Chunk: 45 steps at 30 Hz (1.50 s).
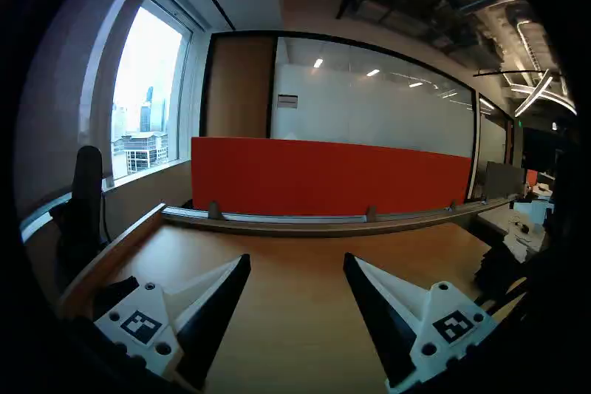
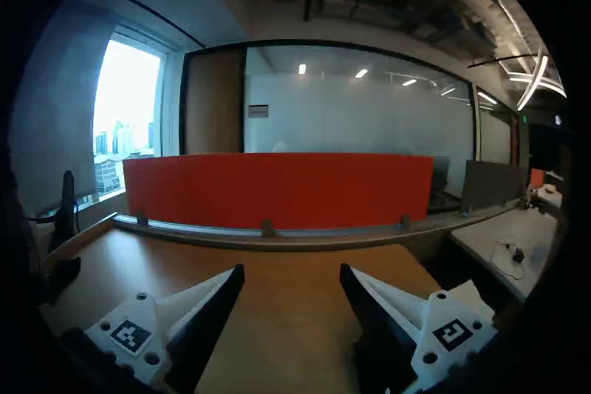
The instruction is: Fold towel
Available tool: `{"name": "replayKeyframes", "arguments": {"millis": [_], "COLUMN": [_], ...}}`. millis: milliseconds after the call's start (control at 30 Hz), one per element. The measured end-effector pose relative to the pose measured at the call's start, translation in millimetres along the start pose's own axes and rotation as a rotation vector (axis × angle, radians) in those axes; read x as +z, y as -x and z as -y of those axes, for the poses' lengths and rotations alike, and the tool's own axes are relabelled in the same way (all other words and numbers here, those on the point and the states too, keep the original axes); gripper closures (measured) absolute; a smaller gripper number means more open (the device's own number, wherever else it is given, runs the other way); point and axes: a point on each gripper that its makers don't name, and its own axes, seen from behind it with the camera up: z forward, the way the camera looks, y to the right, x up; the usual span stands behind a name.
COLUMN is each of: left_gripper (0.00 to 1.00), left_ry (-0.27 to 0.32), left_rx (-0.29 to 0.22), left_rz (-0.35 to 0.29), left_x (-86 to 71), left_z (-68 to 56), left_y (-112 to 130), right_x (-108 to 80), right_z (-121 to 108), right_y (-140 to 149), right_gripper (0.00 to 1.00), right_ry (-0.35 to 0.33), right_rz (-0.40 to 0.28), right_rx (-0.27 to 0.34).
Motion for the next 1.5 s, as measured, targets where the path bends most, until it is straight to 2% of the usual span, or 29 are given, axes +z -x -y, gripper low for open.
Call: {"name": "replayKeyframes", "arguments": {"millis": [300,467,700,900,1200,1500], "left_gripper": [0.07,0.07,0.07,0.07,0.07,0.07], "left_ry": [-0.018,-0.027,-0.068,-0.085,-0.124,-0.131], "left_rx": [0.012,0.041,0.097,0.134,0.133,0.092], "left_rz": [-0.037,-0.068,-0.073,-0.1,-0.119,-0.13], "left_x": [2.4,6.3,16.2,19.2,21.4,26.6], "left_z": [6.4,9.8,22.0,27.7,44.6,58.3], "left_y": [1,6,30,50,90,129], "right_x": [0.6,0.9,1.2,-0.6,-1.9,-0.2], "right_z": [16,21,39,48,50,52], "right_y": [-8,-9,0,9,24,36], "right_gripper": [0.0,0.0,0.0,0.0,0.0,0.0], "right_ry": [-0.003,0.01,-0.002,-0.009,0.022,0.034], "right_rz": [-0.027,-0.049,-0.064,-0.062,-0.051,-0.047], "right_rx": [-0.012,-0.019,-0.037,-0.059,-0.099,-0.096]}}
